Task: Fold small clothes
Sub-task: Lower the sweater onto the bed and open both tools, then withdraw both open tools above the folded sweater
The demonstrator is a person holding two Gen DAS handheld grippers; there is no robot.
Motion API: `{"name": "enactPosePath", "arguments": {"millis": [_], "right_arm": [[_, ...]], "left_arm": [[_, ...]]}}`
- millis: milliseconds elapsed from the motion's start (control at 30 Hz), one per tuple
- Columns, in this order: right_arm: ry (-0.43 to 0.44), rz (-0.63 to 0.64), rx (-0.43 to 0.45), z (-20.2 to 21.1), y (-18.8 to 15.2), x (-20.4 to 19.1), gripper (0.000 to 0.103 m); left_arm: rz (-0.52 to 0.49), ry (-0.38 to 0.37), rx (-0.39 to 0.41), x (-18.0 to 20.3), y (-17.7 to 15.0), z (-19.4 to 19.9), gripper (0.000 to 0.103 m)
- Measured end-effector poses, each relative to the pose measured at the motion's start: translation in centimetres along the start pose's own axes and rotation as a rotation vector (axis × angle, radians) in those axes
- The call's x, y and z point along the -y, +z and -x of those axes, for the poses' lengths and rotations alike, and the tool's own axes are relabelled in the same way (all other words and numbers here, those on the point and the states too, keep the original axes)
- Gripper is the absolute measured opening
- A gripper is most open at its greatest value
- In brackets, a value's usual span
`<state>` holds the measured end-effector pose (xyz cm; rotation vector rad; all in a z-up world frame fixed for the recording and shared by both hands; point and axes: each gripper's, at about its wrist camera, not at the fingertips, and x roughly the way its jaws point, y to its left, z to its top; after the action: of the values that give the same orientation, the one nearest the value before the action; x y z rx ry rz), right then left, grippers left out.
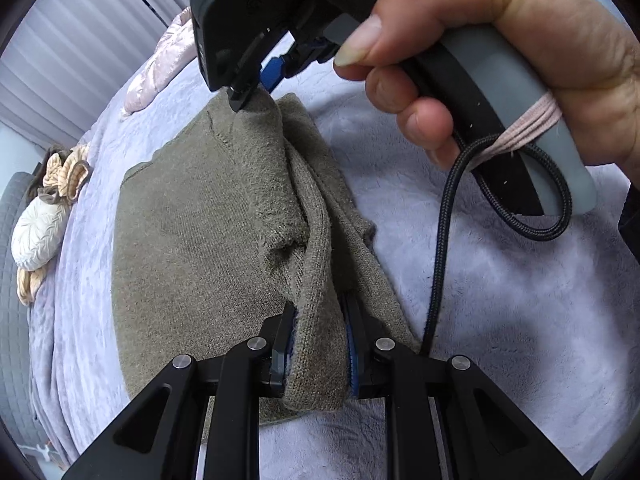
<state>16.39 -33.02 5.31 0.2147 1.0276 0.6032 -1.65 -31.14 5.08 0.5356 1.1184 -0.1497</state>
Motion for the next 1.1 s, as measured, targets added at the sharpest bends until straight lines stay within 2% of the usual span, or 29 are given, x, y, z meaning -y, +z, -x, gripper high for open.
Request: {"name": "enactPosePath", "arguments": {"millis": [133, 233, 267, 300, 367, 400, 433, 533, 600, 667, 733, 800, 900, 933, 1033, 1100], "right_arm": [[0.007, -0.025, 0.01, 0.1, -0.5, 0.8, 0.015], [-0.015, -0.017, -0.009, -0.1, -0.6, 0.6, 0.017], [-0.011, -0.025, -0.015, 0.0, -0.5, 0.6, 0.021], [-0.016, -0.034, -0.013, 0.3, -0.5, 0.6, 0.024], [-0.028, -0.045, 0.011, 1.4, -0.5, 0.7, 0.047], [-0.043, -0.046, 0.029, 2.1, -0.4, 0.6, 0.051], [-0.064, -0.047, 0.051, 3.1, -0.5, 0.5, 0.056], [-0.081, -0.03, 0.101, 6.0, -0.8, -0.5, 0.056], [-0.05, -0.006, 0.129, 8.0, -1.3, -1.8, 0.056], [0.024, 0.019, 0.132, 9.1, -1.9, -3.5, 0.056], [0.116, 0.041, 0.1, 8.8, -2.6, -5.3, 0.06], [0.195, 0.043, 0.052, 7.3, -3.3, -6.7, 0.063], [0.232, 0.037, -0.033, 4.0, -4.3, -7.7, 0.063], [0.214, 0.037, -0.053, 3.0, -4.7, -7.7, 0.063], [0.058, -0.018, -0.094, 0.5, -5.4, -4.8, 0.061], [0.1, -0.126, -0.075, 0.3, -5.7, -2.0, 0.054]], "left_arm": [[-0.005, -0.005, -0.001, 0.3, 0.0, 0.0, 0.021], [-0.001, -0.003, 0.005, 0.3, 0.1, 0.1, 0.034], [0.008, -0.011, 0.009, 0.1, 0.0, 0.3, 0.038], [0.017, -0.018, 0.013, -0.2, 0.0, 0.6, 0.044], [0.054, -0.031, 0.034, -1.1, -0.3, 1.7, 0.082], [0.066, -0.067, 0.055, -1.5, -0.5, 2.4, 0.087], [0.072, -0.108, 0.075, -1.8, -0.8, 3.2, 0.088], [0.069, -0.246, 0.12, -2.8, -2.2, 5.7, 0.088], [0.079, -0.327, 0.17, -4.3, -3.7, 7.2, 0.088], [0.117, -0.364, 0.21, -6.5, -5.2, 8.0, 0.088], [0.171, -0.371, 0.217, -8.8, -6.2, 7.6, 0.088], [0.269, -0.364, 0.203, -12.0, -6.9, 6.5, 0.088], [0.404, -0.353, 0.177, -16.2, -7.8, 4.4, 0.088], [0.43, -0.357, 0.164, -17.2, -8.0, 3.6, 0.088], [0.456, -0.372, 0.085, -17.7, -8.2, 1.0, 0.088], [0.425, -0.375, 0.035, -16.9, -8.5, -0.8, 0.088]]}}
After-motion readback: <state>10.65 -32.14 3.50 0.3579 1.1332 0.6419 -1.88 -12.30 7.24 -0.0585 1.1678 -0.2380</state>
